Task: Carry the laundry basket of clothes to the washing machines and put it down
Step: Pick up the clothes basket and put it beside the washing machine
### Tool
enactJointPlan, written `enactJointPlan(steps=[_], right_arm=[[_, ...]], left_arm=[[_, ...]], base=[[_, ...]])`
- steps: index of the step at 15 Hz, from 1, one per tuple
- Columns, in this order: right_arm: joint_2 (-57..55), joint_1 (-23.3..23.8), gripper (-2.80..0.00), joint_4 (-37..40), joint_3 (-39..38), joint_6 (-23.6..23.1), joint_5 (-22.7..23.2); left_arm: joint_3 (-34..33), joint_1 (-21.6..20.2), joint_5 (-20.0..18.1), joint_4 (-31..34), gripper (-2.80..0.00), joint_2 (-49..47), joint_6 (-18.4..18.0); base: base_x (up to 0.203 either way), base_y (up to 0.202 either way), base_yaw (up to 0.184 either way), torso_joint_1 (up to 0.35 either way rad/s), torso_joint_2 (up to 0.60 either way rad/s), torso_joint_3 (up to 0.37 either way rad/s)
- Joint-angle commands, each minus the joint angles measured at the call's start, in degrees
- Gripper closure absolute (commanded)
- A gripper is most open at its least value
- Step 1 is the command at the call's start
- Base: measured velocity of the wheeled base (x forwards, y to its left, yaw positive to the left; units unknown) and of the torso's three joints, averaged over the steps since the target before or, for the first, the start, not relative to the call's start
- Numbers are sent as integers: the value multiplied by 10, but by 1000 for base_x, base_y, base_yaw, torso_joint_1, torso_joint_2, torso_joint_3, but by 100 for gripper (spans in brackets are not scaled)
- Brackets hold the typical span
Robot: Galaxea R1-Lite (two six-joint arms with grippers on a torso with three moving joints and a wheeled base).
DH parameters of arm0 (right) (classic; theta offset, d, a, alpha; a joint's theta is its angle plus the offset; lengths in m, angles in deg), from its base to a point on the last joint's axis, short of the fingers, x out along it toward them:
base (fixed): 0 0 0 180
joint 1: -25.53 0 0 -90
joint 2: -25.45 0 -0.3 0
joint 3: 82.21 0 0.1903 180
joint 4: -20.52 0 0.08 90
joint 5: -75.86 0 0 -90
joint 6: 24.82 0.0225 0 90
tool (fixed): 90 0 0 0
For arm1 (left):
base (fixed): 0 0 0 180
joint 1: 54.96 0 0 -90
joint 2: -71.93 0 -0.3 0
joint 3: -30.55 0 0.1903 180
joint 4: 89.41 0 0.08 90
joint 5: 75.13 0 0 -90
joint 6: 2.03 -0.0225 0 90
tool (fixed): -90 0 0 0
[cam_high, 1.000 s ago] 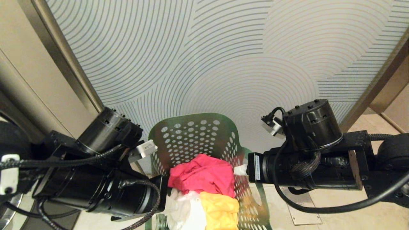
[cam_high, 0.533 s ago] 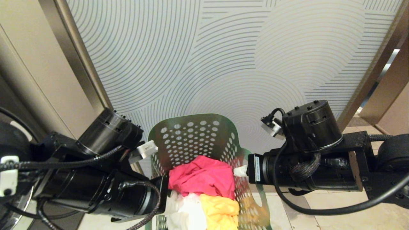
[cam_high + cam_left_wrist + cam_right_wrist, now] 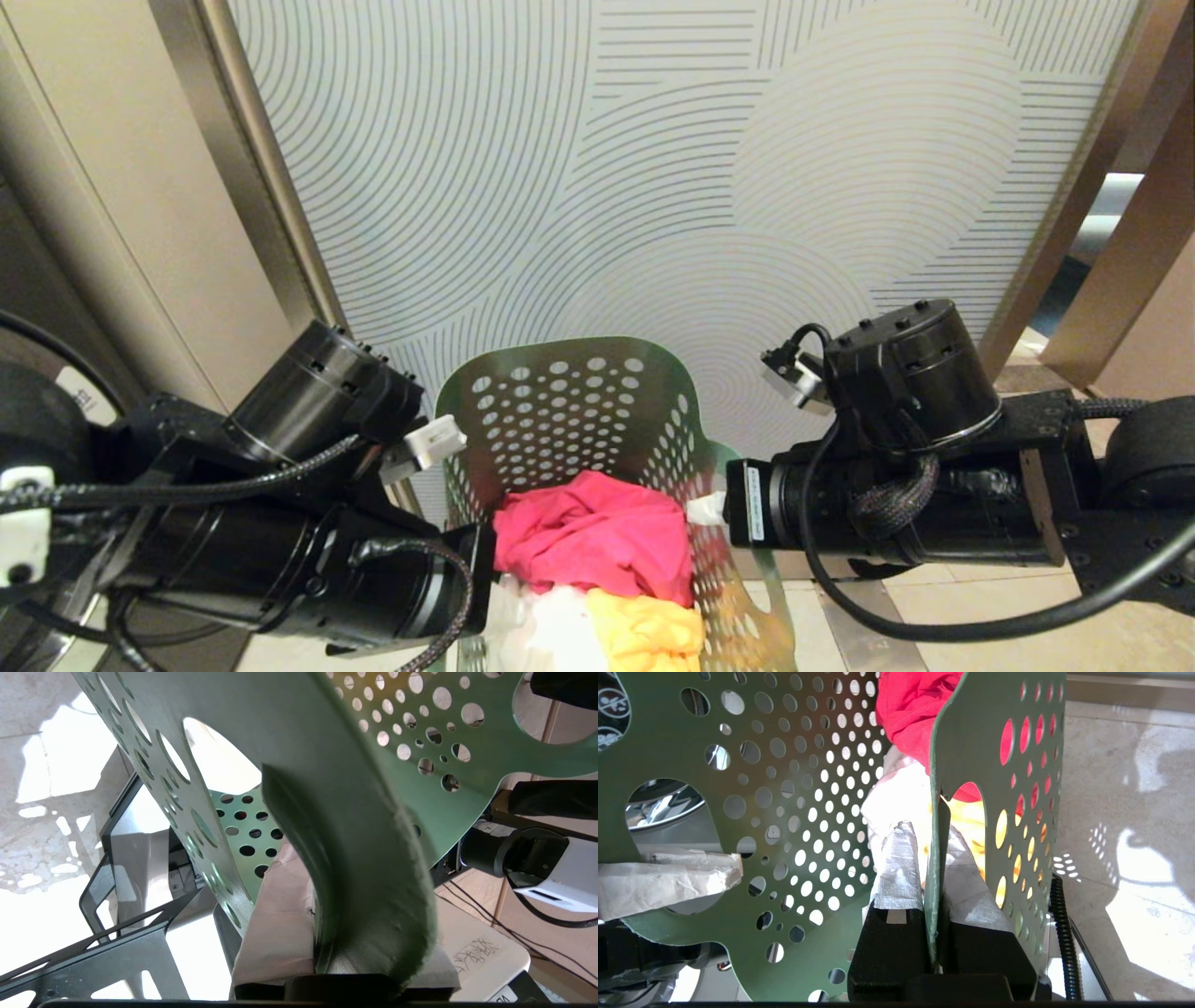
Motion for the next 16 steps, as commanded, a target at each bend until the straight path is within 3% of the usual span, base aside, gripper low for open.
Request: enactJointPlan(steps=[1, 16], right_arm=[[-1, 0, 0, 0, -1, 1, 0], [-9, 0, 0, -1, -4, 1, 1]], left_arm=[[-1, 1, -1, 2, 0, -2, 3], [-3, 4, -2, 1, 0, -2, 3]], base=[[0, 0, 0, 0, 0, 0], [0, 0, 0, 0, 0, 0]])
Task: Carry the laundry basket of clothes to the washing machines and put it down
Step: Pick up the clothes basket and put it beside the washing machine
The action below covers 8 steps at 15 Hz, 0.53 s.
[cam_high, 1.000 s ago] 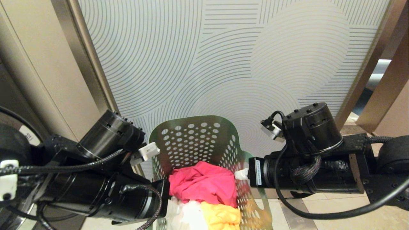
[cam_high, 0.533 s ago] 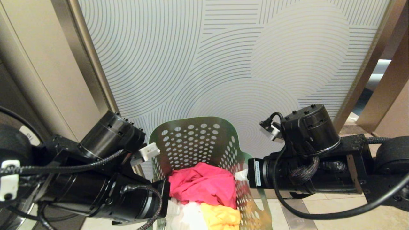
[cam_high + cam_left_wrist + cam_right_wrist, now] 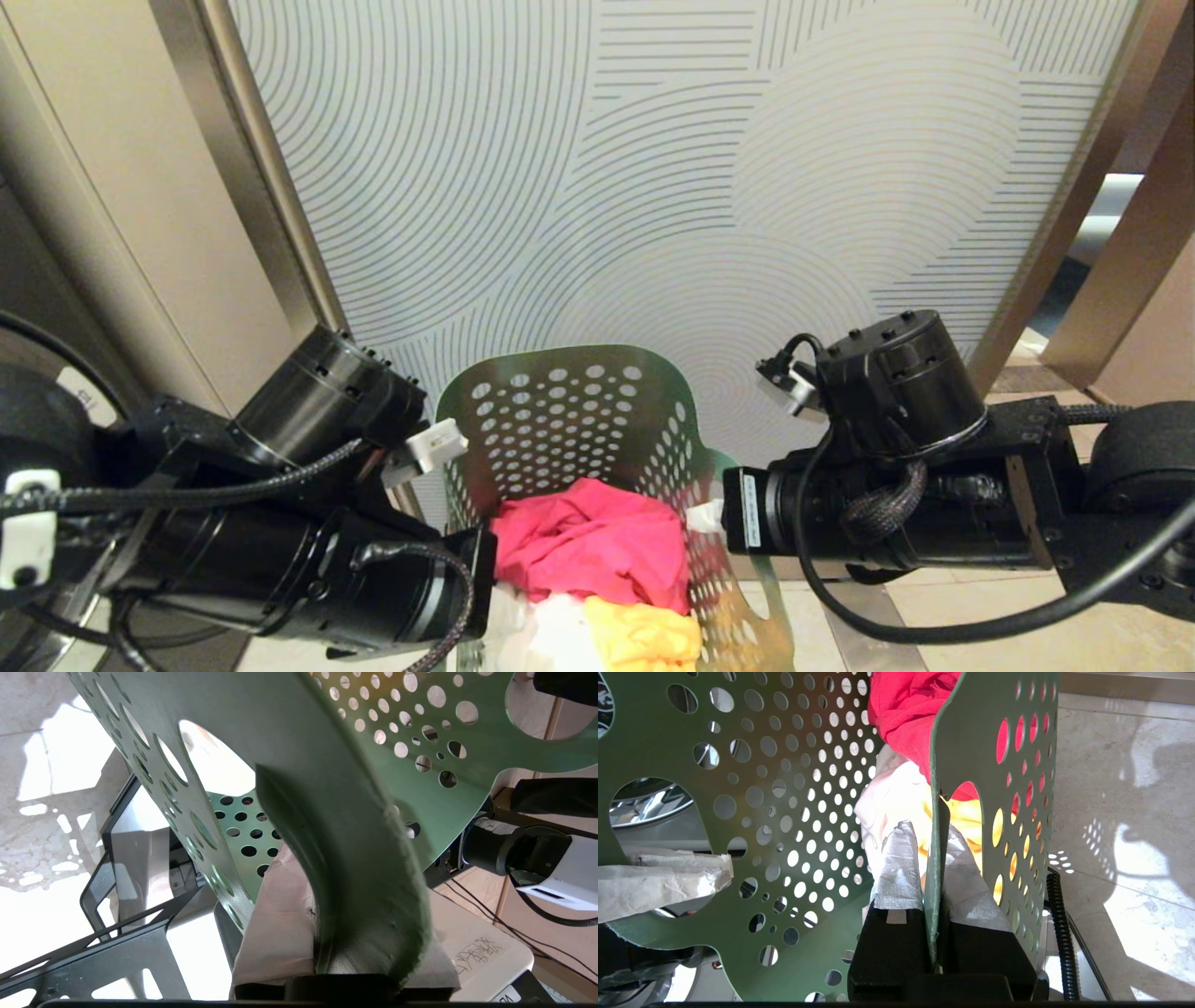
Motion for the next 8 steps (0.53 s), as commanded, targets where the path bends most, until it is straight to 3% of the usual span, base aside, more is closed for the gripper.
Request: enactJointPlan(steps=[1, 4, 8], right_arm=[[-1, 0, 0, -1, 0, 2, 0], [-1, 0, 0, -1, -2, 3, 0], [0, 0, 0, -1, -3, 3, 0]], left_arm=[[0, 2, -1, 1, 0, -1, 3], [0, 5, -1, 1, 0, 0, 3], [0, 8, -1, 1, 0, 1, 3]], base=[[0, 0, 0, 0, 0, 0], [-4, -4, 55, 2, 1, 2], [-1, -8, 169, 2, 3, 1]])
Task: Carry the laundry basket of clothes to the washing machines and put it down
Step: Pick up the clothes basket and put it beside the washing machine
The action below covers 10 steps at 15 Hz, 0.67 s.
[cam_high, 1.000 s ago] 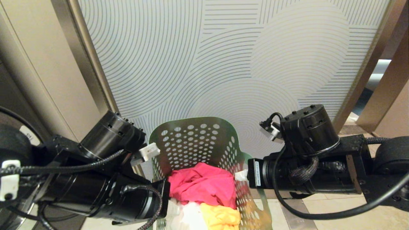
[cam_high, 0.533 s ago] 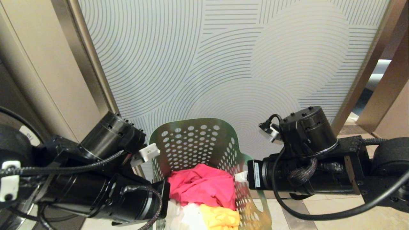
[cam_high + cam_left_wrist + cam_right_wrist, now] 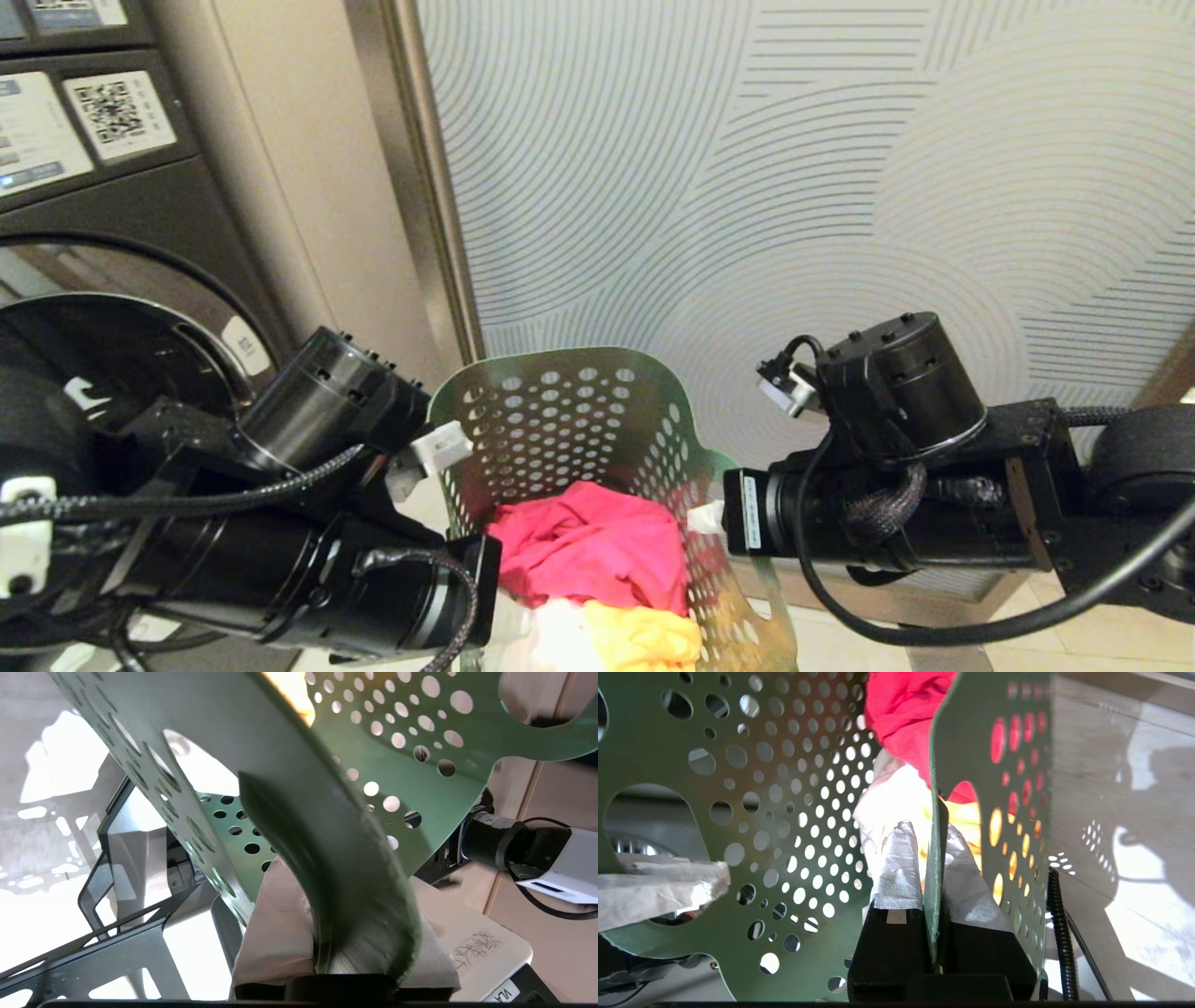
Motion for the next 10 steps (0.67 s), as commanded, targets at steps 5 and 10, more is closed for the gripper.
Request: enactJointPlan(steps=[5, 10], right_arm=[[0, 0, 0, 0, 0, 2, 1], [2, 0, 0, 0, -2, 2, 1]], left_arm=[[-5, 1, 0, 2, 0, 6, 4], [-9, 1, -1, 2, 0, 7, 4]], base=[[1, -8, 170, 2, 4, 4], [1, -8, 171, 4, 2, 2]])
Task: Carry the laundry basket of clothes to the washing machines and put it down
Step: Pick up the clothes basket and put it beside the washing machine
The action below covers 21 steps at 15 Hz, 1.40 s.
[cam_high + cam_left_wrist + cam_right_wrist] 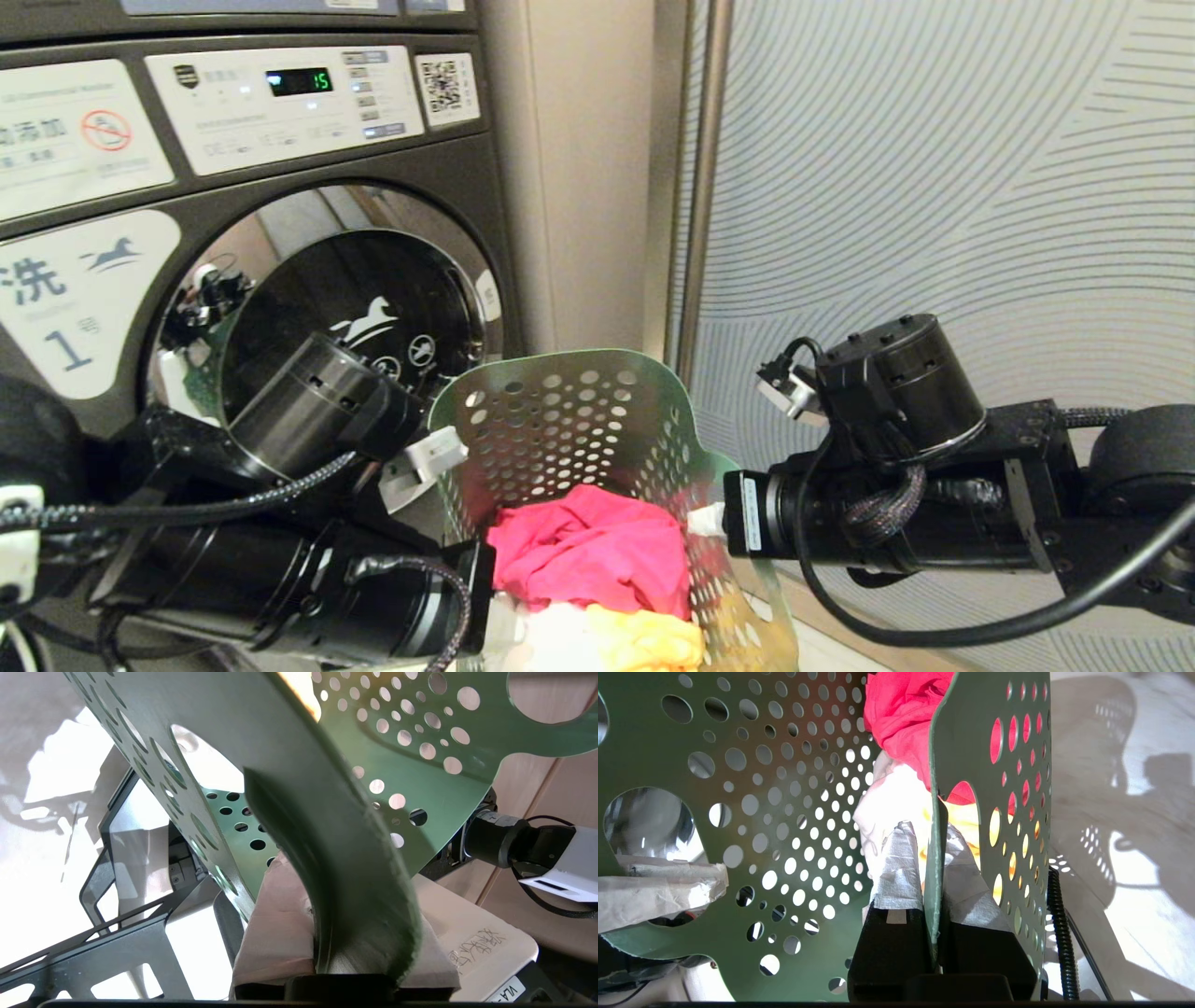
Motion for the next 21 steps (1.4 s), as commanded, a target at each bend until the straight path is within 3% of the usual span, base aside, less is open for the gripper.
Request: enactJointPlan(steps=[1, 21], right_arm=[[2, 0, 0, 0, -2, 2, 1], [7, -17, 0, 0, -24, 1, 1]], left_arm=[[0, 0, 0, 1, 0, 1, 2], [-20, 1, -1, 1, 0, 15, 11]], base=[[3, -3, 178, -2, 7, 2], [1, -8, 173, 3, 2, 2]])
